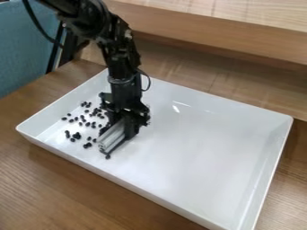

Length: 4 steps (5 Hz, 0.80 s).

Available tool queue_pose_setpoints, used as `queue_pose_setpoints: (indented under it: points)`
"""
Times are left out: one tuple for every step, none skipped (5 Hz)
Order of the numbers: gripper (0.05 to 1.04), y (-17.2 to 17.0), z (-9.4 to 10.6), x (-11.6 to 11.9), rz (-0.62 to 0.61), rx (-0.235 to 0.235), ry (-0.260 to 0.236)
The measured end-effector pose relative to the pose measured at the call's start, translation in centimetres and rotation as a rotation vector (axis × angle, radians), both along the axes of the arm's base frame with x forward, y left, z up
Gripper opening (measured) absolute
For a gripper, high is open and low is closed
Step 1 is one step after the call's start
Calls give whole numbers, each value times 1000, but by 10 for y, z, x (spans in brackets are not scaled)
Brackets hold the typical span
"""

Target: Sweep into pile

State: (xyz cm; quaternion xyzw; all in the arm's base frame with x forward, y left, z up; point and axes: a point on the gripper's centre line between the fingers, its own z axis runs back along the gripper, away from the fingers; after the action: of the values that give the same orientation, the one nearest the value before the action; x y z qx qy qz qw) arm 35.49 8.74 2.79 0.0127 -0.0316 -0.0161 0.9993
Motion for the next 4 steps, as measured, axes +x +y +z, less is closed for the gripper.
queue_pose_setpoints:
  points:
    - [401,11,2,0,-86,-4,17]
    - [401,18,4,7,-156,-1,18]
    - [401,28,4,12,-183,5,7]
    - [401,46,7,13,-149,9,-21]
